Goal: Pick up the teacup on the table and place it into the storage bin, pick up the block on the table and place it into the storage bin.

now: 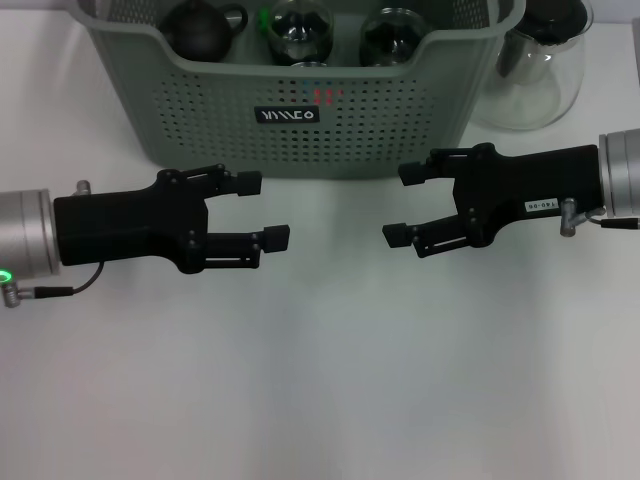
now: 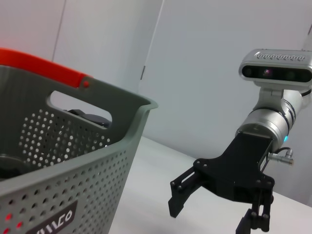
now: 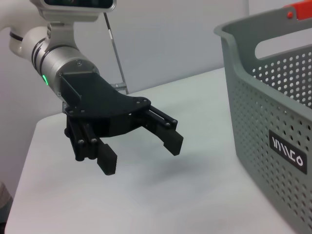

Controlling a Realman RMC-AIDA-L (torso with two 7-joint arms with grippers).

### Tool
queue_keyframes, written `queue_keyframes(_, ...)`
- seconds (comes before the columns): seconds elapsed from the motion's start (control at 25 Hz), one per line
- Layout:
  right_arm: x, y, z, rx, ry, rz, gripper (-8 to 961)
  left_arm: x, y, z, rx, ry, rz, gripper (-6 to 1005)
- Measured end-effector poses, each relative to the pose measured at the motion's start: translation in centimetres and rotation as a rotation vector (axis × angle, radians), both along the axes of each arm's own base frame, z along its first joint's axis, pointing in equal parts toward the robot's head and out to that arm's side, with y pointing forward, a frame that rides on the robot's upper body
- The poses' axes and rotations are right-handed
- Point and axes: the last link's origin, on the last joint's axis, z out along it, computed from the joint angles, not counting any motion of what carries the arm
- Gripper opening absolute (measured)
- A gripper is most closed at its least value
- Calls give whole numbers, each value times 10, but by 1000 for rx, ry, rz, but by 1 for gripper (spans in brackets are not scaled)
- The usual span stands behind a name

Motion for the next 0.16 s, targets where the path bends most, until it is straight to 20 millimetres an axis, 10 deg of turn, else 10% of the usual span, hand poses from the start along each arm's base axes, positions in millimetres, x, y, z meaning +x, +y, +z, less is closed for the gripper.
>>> queue_keyframes(0.16, 1, -1, -2, -6, -11, 1, 932, 2, 4, -3, -2, 23, -17, 860)
